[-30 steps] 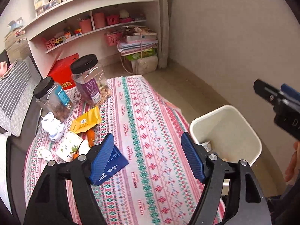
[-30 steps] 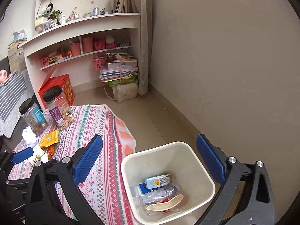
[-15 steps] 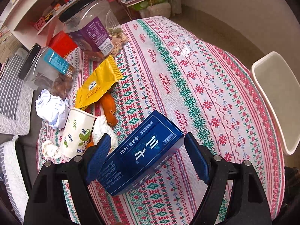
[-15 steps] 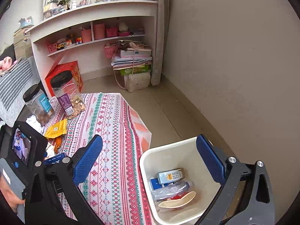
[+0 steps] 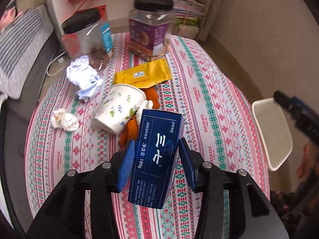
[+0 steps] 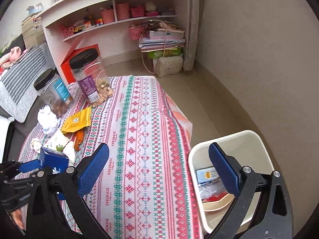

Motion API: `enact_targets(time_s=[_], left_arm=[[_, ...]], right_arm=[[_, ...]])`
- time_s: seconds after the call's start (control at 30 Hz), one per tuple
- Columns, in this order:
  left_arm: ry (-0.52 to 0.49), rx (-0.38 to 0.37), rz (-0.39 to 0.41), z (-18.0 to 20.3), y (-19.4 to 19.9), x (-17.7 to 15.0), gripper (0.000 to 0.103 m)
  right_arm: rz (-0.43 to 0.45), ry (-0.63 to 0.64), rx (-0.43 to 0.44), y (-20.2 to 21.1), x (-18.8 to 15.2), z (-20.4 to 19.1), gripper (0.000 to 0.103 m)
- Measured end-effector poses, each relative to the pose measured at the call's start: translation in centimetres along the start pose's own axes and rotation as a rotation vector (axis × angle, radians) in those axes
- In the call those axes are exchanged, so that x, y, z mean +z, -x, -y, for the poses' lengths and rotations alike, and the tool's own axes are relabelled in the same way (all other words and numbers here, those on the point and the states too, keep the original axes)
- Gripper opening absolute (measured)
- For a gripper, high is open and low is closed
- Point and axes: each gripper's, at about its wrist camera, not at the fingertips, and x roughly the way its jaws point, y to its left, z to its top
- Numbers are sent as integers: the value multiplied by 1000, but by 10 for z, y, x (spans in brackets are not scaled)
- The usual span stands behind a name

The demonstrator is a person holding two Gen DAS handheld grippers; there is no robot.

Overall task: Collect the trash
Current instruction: 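Grasp the blue tea box with the left gripper while the right grasps the tissue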

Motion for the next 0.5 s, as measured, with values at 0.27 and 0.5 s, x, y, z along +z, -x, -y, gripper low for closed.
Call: enact_targets(time_s=[0.27,0.5], left_arm=[[202,2,73,-76,45,-16,45],[189,57,76,-93,53,-27,45]], right_arm=[[-117,155,155,-49,-25,-89,96],[-213,139,301,-90,-35,-133,96]])
